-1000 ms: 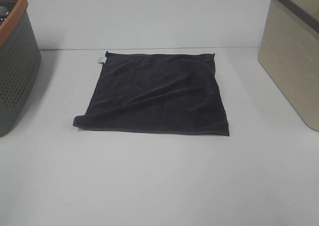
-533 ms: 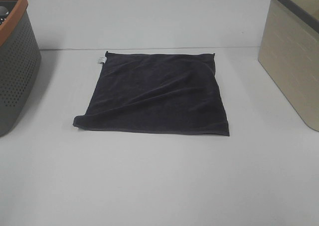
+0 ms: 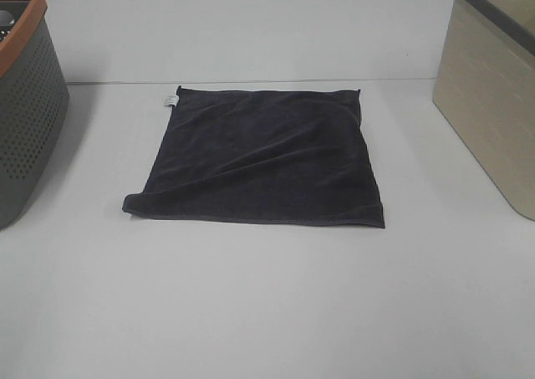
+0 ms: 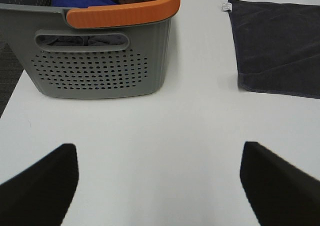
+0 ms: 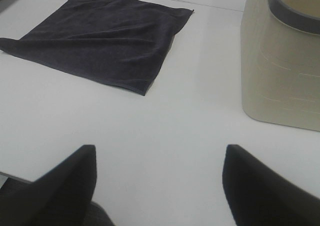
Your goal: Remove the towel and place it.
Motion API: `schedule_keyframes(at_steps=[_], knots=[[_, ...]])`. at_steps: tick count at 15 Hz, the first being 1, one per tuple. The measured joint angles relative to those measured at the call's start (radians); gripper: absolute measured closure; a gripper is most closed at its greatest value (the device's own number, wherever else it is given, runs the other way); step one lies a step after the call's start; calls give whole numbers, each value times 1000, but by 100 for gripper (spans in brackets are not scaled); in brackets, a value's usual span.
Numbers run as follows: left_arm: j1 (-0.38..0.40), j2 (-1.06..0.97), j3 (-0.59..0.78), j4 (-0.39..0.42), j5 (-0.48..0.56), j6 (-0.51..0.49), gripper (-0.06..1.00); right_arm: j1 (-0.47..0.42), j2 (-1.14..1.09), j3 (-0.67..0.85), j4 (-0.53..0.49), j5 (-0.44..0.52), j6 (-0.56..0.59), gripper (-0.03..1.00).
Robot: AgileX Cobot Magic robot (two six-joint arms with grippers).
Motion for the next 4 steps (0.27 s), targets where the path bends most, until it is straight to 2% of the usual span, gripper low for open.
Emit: schedule_keyframes(at_steps=[4], knots=[[0, 0, 0, 0, 0, 0, 13, 0, 0, 0, 0, 0, 0, 27]])
